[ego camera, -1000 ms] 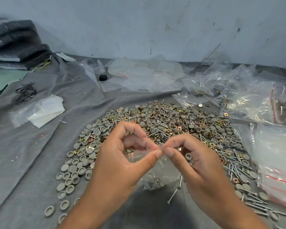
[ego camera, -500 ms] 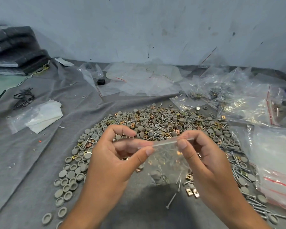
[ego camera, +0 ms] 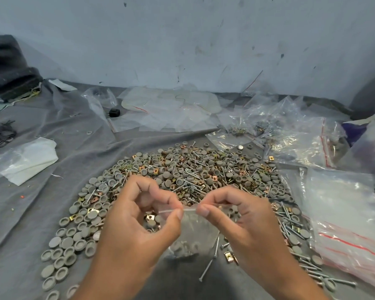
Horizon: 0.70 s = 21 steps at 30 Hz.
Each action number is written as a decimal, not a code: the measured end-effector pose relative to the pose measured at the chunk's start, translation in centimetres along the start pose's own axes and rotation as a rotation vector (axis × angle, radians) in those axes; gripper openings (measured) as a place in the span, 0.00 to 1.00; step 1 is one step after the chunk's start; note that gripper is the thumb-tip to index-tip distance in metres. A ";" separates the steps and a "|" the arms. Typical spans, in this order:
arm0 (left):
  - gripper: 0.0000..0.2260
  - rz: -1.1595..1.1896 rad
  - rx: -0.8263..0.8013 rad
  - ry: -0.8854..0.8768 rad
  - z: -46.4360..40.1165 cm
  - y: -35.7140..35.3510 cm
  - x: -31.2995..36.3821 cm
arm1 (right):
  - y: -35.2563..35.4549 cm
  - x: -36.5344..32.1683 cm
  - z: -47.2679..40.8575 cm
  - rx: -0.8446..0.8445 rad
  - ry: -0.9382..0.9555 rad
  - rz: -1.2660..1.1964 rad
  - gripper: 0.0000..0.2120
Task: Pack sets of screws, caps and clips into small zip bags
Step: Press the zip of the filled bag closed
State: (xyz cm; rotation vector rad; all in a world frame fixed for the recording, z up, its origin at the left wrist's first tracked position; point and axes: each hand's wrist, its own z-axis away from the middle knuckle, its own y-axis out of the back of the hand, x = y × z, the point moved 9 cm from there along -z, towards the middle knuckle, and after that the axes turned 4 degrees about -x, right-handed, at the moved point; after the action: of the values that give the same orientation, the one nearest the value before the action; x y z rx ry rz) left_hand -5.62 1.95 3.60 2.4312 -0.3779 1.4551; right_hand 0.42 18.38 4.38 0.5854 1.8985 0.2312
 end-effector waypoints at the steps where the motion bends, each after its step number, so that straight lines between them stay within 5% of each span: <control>1: 0.13 -0.010 0.001 -0.007 -0.1 -0.1 0.1 | 0.0 0.2 0.0 -0.007 -0.012 0.005 0.10; 9: 0.18 -0.060 -0.005 0.041 -0.3 0.4 -0.5 | -0.6 0.3 0.0 -0.073 -0.035 -0.062 0.09; 21: 0.22 -0.043 0.031 0.162 -0.3 1.2 -1.6 | 0.1 -0.4 -0.4 -0.079 0.008 0.320 0.06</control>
State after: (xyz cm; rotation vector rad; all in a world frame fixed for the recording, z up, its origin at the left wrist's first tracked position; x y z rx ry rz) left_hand -7.03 1.12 2.41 2.3092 -0.2675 1.6358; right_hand 0.16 18.36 4.91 0.8344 1.7883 0.5136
